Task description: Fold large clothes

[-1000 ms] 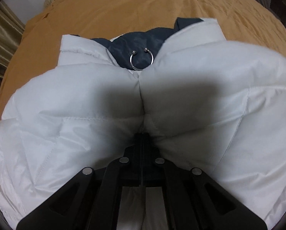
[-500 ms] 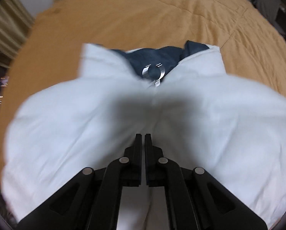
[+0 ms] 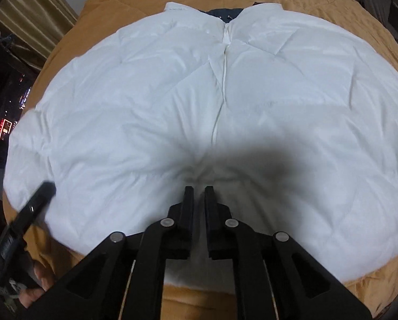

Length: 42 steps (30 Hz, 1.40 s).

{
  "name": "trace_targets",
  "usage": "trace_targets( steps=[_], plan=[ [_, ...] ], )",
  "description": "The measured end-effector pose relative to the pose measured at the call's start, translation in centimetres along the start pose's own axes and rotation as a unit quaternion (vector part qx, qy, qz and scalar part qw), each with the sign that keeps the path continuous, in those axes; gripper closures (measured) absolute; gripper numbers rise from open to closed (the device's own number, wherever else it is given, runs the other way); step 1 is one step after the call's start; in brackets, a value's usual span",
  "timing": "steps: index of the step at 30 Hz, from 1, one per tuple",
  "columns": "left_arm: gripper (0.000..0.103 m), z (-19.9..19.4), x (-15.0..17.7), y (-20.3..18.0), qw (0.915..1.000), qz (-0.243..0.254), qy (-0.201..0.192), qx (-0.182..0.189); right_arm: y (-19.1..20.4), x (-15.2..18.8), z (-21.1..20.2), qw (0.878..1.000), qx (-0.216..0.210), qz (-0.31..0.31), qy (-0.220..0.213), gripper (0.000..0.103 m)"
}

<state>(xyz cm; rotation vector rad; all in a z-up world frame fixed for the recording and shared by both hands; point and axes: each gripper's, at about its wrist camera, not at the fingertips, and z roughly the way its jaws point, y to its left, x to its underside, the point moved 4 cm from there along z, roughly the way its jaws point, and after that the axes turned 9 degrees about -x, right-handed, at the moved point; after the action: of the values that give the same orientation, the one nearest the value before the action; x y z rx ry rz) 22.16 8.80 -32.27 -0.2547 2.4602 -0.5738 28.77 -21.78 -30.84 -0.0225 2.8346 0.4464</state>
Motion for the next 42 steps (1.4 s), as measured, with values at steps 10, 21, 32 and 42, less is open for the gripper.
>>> trace_targets(
  steps=[10,21,32,42],
  plan=[
    [0.073,-2.9,-2.5,-6.8,0.997,0.073,-0.018,-0.015,-0.5,1.9,1.4,0.997,0.003,-0.054,-0.047,0.084],
    [0.074,-3.2,0.2,-30.7,0.9547,0.291,-0.035,0.051,-15.0,8.0,-17.5,0.968,-0.081,0.116,-0.209,0.024],
    [0.071,9.3,13.0,-37.7,0.9307,0.352,0.072,0.069,-24.0,9.1,-28.6,0.949,-0.027,0.17,-0.265,0.024],
    [0.071,10.3,12.4,-37.2,0.9212,0.374,0.076,0.074,-15.8,-9.3,-18.4,0.999,-0.017,-0.012,-0.049,0.027]
  ],
)
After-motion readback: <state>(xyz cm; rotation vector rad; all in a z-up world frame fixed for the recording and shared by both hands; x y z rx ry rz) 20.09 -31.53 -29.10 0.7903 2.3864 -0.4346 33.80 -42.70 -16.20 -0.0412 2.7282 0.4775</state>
